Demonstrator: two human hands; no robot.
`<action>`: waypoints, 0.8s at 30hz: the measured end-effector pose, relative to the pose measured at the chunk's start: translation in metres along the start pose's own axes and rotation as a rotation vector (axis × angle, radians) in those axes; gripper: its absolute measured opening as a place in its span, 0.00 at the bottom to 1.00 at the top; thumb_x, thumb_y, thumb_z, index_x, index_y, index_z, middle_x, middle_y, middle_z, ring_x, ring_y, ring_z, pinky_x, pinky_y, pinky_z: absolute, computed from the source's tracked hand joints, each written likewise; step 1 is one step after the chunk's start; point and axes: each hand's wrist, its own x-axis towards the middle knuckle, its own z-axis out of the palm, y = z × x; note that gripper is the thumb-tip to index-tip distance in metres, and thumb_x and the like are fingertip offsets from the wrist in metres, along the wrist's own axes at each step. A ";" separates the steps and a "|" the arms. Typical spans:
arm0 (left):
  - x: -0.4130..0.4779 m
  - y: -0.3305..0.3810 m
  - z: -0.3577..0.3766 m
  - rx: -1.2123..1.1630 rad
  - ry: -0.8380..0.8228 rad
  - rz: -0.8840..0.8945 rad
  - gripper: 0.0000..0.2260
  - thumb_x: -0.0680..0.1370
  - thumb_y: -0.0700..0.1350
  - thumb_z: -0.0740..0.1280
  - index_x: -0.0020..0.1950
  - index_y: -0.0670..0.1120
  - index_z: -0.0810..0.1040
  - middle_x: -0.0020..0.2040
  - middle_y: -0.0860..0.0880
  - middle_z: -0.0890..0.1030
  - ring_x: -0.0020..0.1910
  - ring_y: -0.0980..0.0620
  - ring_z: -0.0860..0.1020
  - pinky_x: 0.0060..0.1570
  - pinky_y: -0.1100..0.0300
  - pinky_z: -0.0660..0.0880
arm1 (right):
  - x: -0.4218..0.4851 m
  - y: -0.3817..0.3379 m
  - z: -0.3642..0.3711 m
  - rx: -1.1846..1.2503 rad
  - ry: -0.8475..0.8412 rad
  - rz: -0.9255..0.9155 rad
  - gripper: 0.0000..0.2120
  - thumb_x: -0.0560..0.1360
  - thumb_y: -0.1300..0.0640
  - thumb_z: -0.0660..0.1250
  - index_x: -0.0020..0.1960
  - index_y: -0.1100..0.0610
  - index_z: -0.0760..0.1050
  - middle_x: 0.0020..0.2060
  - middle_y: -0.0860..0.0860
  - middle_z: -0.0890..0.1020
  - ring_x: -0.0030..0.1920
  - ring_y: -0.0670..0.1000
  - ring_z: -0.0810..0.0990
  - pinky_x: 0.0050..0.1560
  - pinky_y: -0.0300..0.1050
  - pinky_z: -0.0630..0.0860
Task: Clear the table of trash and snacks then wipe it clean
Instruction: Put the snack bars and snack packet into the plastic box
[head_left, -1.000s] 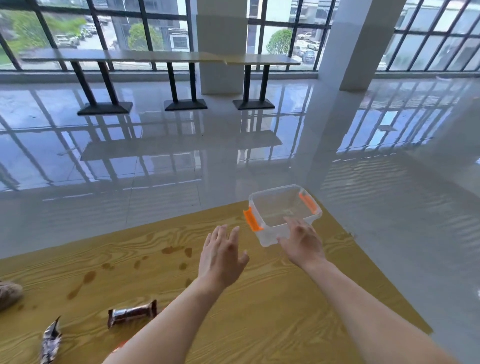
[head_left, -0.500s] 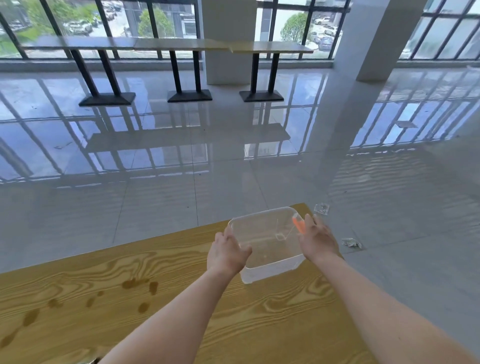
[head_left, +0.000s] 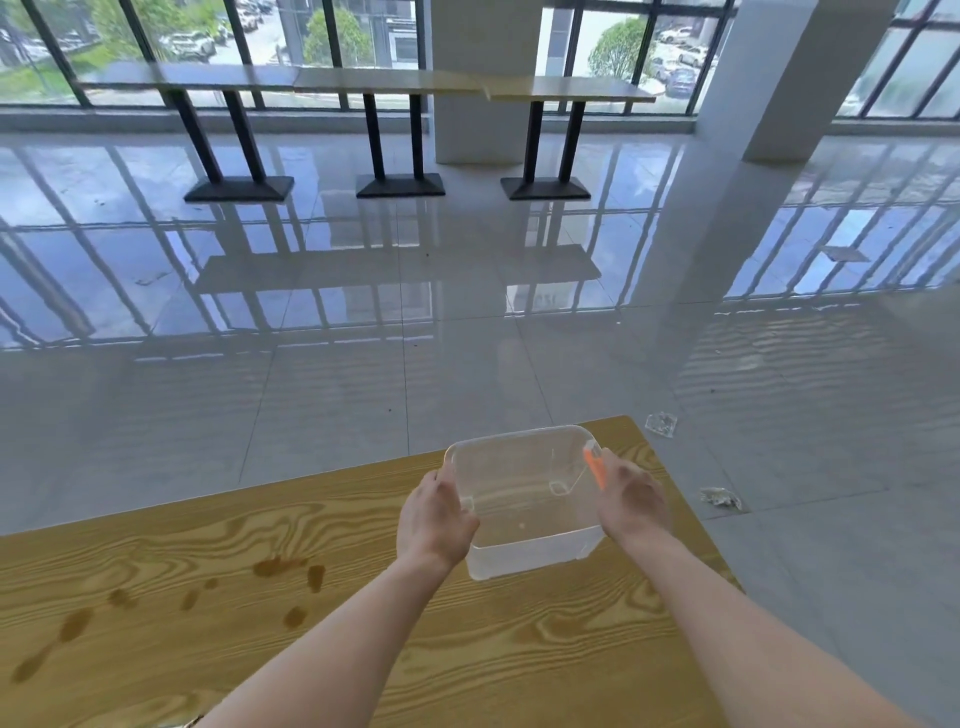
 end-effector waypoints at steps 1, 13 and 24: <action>-0.002 -0.004 -0.006 0.001 0.011 0.006 0.18 0.69 0.40 0.65 0.58 0.51 0.72 0.42 0.53 0.74 0.43 0.49 0.75 0.41 0.55 0.72 | -0.003 -0.006 0.000 0.011 0.015 -0.020 0.18 0.84 0.51 0.49 0.66 0.54 0.72 0.53 0.57 0.82 0.54 0.60 0.80 0.45 0.49 0.69; -0.085 -0.093 -0.110 -0.008 0.288 -0.039 0.12 0.69 0.42 0.67 0.50 0.54 0.73 0.41 0.56 0.75 0.38 0.51 0.74 0.32 0.58 0.67 | -0.065 -0.133 0.005 0.103 0.051 -0.331 0.21 0.84 0.47 0.47 0.68 0.51 0.72 0.50 0.54 0.84 0.50 0.59 0.81 0.41 0.50 0.70; -0.216 -0.217 -0.218 0.022 0.537 -0.227 0.14 0.72 0.42 0.70 0.56 0.52 0.75 0.45 0.53 0.79 0.38 0.54 0.76 0.31 0.63 0.69 | -0.164 -0.291 0.050 0.140 -0.031 -0.646 0.13 0.83 0.52 0.54 0.63 0.51 0.73 0.45 0.50 0.83 0.45 0.56 0.82 0.40 0.50 0.76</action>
